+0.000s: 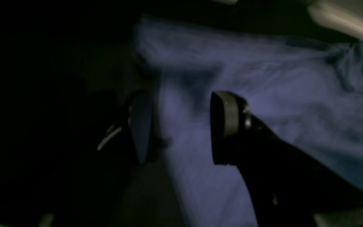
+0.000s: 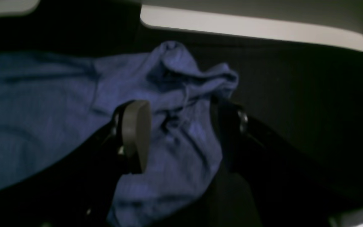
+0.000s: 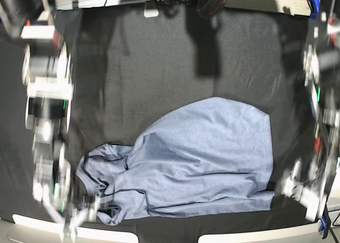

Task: Layout the t-shirt on the table in an organized manner, then fold the t-shirt properly
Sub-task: 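Release the shirt and move both grippers to its edges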

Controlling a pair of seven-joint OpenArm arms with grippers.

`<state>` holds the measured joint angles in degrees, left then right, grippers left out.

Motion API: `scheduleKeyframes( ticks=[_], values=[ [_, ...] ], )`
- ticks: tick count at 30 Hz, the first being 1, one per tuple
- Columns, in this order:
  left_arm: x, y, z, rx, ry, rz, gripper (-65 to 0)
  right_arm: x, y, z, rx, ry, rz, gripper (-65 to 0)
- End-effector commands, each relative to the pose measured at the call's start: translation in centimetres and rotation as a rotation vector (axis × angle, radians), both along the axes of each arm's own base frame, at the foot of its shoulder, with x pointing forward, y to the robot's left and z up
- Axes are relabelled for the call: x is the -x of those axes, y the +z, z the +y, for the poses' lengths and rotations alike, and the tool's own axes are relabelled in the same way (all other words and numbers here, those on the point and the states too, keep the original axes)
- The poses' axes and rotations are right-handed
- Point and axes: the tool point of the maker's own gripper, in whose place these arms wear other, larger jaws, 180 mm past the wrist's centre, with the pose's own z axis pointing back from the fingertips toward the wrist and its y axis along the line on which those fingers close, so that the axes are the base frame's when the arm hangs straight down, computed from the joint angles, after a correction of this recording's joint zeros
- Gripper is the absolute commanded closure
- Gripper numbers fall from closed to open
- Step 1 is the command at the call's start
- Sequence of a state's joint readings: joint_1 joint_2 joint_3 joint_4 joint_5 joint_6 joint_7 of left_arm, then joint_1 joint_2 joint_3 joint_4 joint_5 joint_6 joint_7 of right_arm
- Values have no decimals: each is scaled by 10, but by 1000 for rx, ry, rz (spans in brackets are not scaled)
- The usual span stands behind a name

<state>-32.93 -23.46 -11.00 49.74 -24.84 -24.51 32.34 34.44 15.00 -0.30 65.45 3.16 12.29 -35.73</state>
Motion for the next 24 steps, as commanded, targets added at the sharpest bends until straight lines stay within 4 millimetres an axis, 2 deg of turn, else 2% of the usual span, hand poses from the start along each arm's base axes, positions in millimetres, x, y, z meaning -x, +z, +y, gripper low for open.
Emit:
scheduleKeyframes(
  ticks=[1,3,8,12,16,20,24],
  values=[
    [-6,30,6,-15,-3,-91,-277,-5,36,-3,14,7,-104,-323],
    [17,16,1,-47,-30,-65,-277,14,27,-3,43,19,-96,-323],
    [67,-2,-18,-78,-21,-40,-277,57,0,-3,94,33,-42,-323],
    [98,-21,-40,-124,10,-1,-277,85,-16,-4,94,30,-23,-323],
    [115,-43,-61,-118,79,40,-277,108,-17,-8,98,20,-34,-323],
    [118,-57,-72,-127,179,88,-277,128,-13,-15,105,1,-51,-323],
    [121,-66,-85,-158,247,122,-262,140,-15,-22,109,-18,-47,-323]
  ],
)
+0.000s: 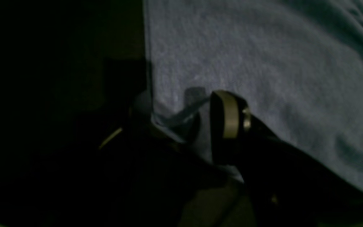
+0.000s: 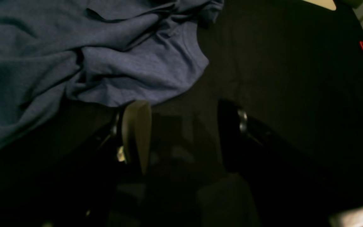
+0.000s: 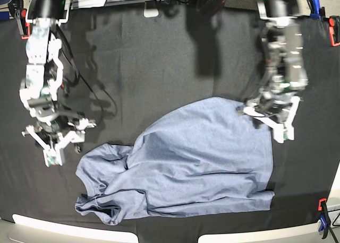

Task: Layout the t-shirt on the table in an organized manner, then fold the t-shirt properly
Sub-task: 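Release the shirt and move both grippers to its edges, then grasp the shirt edges with both grippers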

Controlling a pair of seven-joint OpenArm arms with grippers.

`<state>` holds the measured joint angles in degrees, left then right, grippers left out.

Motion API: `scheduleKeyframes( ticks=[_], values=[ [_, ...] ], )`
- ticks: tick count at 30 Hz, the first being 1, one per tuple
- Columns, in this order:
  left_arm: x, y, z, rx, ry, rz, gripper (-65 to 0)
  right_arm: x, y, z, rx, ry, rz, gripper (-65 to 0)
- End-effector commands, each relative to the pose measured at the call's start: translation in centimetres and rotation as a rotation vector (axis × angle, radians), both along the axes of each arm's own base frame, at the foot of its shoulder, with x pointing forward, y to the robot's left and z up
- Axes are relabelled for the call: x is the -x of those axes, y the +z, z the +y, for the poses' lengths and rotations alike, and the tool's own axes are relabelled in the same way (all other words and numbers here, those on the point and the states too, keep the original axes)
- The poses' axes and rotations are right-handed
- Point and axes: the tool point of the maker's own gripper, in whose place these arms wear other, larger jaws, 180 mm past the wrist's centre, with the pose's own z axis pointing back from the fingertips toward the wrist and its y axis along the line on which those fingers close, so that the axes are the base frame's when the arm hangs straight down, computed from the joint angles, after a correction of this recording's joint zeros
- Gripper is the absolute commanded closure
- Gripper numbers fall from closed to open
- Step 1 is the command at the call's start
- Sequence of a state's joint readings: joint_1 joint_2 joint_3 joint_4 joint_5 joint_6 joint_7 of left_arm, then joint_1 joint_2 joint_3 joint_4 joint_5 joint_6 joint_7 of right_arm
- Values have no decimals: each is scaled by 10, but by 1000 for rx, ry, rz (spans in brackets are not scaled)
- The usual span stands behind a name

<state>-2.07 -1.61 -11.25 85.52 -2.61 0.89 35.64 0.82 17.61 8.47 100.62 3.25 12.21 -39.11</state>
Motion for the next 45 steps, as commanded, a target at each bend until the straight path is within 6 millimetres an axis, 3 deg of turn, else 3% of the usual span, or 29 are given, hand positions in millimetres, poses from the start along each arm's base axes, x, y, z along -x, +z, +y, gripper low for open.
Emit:
scheduleKeyframes(
  ticks=[1,8,14,18,23,27,33,40,45],
  values=[
    [-10,15,0,-23,23,-49,-255,-6,19,-5,12,-4,-59,-323],
    [-11,16,-27,-34,41,-66,-251,-6,20,-5,-17,-4,-69,-323],
    [-17,22,-30,-69,62,-72,-251,-7,23,-8,-6,-3,-73,-323],
    [-21,29,-45,-112,39,-88,-251,-7,23,-8,-6,-3,-73,-323],
    [-19,41,-27,-305,119,-102,-251,-7,22,-8,-6,-3,-72,-323],
    [-18,36,-28,-301,116,-87,-251,-7,22,-8,-6,-3,-72,-323],
    [-12,13,-33,-303,93,-27,-251,-6,22,-8,-6,-3,-70,-323],
    [-15,13,-40,-221,101,-59,-251,-6,22,-8,-6,-4,-69,-323],
    [-10,-3,-43,-233,86,-17,-252,-6,22,-8,-6,-4,-69,-323]
  ],
)
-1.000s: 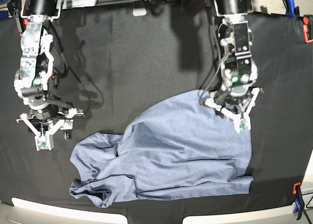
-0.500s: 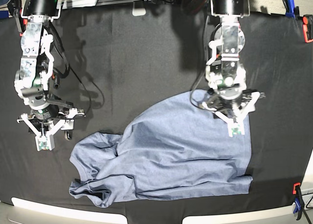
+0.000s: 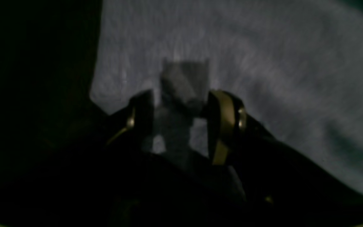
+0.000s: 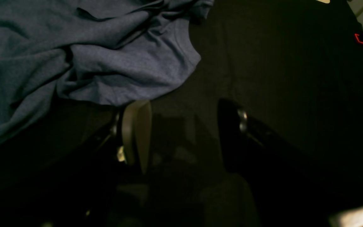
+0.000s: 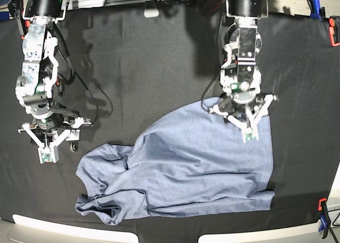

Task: Layout the t-shirt on the table in an organized manner, then fold the t-shirt properly
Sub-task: 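Grasp the shirt edges with both grippers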

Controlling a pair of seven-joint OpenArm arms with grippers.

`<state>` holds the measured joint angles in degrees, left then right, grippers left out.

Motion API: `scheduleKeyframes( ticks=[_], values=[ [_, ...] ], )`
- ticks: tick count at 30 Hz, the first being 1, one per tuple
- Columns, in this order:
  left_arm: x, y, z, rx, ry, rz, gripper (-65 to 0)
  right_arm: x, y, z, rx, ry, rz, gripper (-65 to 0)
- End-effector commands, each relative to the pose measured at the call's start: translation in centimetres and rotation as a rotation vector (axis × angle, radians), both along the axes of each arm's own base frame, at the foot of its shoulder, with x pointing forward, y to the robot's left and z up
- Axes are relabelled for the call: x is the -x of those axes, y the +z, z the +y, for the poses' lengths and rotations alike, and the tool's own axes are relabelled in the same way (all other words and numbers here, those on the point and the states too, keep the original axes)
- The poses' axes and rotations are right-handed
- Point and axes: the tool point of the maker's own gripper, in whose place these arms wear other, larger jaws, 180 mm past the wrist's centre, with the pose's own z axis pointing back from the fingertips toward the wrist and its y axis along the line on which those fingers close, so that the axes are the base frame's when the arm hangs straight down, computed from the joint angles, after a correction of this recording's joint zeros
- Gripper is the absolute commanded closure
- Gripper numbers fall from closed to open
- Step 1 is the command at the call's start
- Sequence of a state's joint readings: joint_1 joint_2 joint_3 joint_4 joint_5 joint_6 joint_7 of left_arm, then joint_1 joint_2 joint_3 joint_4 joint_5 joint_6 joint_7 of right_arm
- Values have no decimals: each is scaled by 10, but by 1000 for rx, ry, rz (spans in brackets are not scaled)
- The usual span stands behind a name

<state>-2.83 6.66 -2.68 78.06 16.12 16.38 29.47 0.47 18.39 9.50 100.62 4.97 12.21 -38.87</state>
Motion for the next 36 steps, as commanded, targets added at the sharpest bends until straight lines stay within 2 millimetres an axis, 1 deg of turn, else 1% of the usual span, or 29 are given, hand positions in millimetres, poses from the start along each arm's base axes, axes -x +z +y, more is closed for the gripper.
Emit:
scheduleKeyframes(
  ticks=[1,3,4,5,6,8,9,13,15,16,18,19,20,22,24,27,30,34,36],
  values=[
    [-10,13,4,-35,12,-41,-252,-8,20,-2,11,4,-62,-323],
    [-9,13,9,-87,5,-34,-251,-8,20,-2,11,4,-62,-323],
    [-9,15,15,-108,25,-37,-243,-8,20,-2,11,4,-62,-323],
    [-8,16,21,-124,52,-41,-212,-8,20,-2,11,4,-62,-323],
    [-7,17,26,-141,67,-44,-159,-8,20,-2,11,4,-62,-323],
    [-6,17,29,-154,66,-41,-12,-8,20,-2,11,4,-62,-323],
    [-5,17,31,-157,66,-39,0,-8,20,-2,11,4,-62,-323],
    [-2,14,31,-154,70,-24,0,-7,17,-2,7,2,-48,-323],
    [0,13,31,-131,80,-4,0,-6,13,3,-51,14,-32,-331],
    [0,15,32,-125,84,-5,0,-6,9,5,-82,20,-23,-343],
    [0,19,33,-100,85,-22,0,-7,-1,6,-103,35,3,-389],
    [1,20,32,-71,73,-29,0,-9,-7,3,-110,24,20,-406],
    [1,22,32,-54,56,-36,0,-10,-14,-1,-117,10,38,-409],
    [3,24,36,-37,19,-44,0,-17,-26,-8,-160,-23,72,-409],
    [6,23,43,-27,-13,-44,0,-27,-34,-11,-249,-56,101,-408],
    [8,18,46,9,-101,-30,0,-41,-48,-8,-372,-80,185,-407],
    [8,17,47,59,-180,-29,0,-53,-64,-8,-429,-119,256,-406],
    [7,20,58,90,-203,-36,0,-63,-85,0,-502,-176,319,-387],
    [7,21,63,88,-202,-37,0,-66,-95,1,-500,-209,336,-383]
  ],
)
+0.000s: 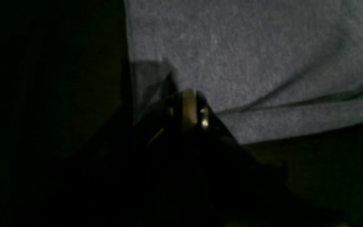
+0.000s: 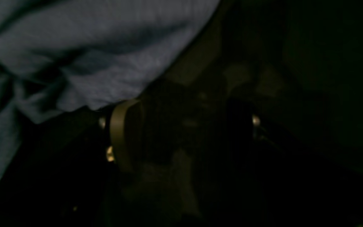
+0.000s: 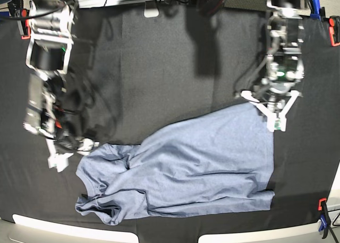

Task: Layout the t-shirt on the table in an organized manner, then fold the t-shirt properly
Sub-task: 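Grasp the shirt edges with both grippers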

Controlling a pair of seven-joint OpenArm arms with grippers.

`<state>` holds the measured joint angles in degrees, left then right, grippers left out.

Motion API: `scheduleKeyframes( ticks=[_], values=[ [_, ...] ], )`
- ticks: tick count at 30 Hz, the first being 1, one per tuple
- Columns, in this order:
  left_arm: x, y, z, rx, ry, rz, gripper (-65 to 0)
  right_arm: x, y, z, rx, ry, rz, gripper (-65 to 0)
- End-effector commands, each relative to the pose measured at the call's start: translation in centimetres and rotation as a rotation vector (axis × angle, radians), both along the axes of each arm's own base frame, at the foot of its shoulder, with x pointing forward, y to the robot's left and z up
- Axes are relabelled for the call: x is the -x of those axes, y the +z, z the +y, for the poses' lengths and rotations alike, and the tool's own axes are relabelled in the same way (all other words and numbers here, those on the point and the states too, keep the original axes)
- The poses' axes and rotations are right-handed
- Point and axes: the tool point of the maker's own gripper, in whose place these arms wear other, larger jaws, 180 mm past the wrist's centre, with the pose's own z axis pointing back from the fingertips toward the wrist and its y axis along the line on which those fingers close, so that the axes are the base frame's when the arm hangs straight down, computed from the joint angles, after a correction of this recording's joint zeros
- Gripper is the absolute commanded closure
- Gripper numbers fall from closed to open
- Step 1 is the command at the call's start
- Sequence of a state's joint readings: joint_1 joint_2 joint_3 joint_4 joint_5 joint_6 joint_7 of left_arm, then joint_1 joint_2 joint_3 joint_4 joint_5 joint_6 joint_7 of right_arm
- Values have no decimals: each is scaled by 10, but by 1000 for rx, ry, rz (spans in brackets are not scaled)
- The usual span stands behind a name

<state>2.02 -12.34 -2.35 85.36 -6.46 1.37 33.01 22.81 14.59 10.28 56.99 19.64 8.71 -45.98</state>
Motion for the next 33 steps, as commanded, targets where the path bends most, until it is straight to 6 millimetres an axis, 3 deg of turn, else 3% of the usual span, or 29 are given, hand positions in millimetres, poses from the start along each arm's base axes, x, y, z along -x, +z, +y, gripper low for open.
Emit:
scheduleKeyframes(
  ticks=[1,8,13,22,27,30,33],
  values=[
    [-11,16,6,-15,0,-58,0,-18,19,-6,10,-21,-57,-383],
    [-11,17,9,-24,0,-58,0,-37,19,13,-12,-38,-130,-383],
    [-11,17,9,-24,0,-58,0,-40,16,31,-30,-25,-139,-353],
    [-11,17,9,-24,0,-57,0,-50,4,34,-37,-44,-77,-350],
    [-11,17,9,-24,0,-58,0,-53,-6,41,-60,-31,-19,-195],
    [-11,17,9,-24,0,-58,0,-57,-3,39,-3,16,-41,-10],
    [-12,17,9,-24,0,-59,0,-58,3,31,73,45,-49,0]
  ],
)
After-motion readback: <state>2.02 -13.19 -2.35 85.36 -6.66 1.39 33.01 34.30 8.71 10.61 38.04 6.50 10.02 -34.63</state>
